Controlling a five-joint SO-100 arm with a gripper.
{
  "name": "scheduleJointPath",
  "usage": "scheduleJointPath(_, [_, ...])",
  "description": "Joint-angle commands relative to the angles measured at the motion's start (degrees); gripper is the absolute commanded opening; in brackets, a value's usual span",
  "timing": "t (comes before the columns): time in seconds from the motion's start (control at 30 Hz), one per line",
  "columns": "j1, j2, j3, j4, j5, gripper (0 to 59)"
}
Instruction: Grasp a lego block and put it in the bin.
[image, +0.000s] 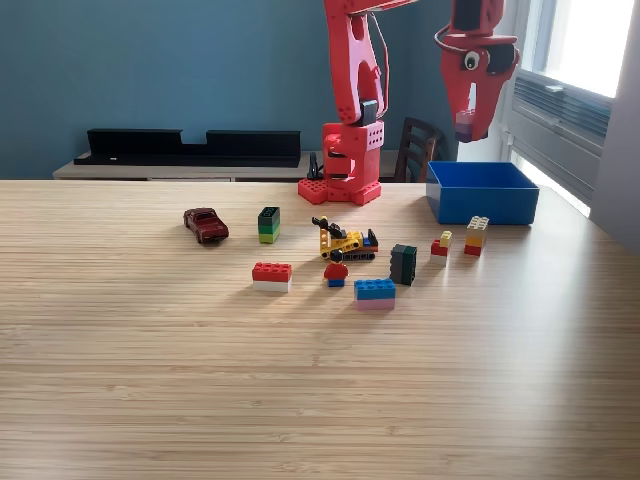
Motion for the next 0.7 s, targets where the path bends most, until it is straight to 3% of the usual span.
scheduleJointPath(0.03, [-10.9, 3.5, 2.7, 1.3, -2.4, 0.1])
scheduleJointPath(0.23, [-13.7, 3.5, 3.9, 1.2, -6.5, 1.0])
scheduleJointPath(0.53, [-13.7, 3.4, 7.1, -2.8, -14.7, 26.1])
scheduleJointPath(0.6, [-13.7, 3.4, 8.2, -4.8, -15.8, 29.2])
scheduleJointPath(0.7, [-13.3, 3.4, 8.1, -6.5, -15.7, 29.3])
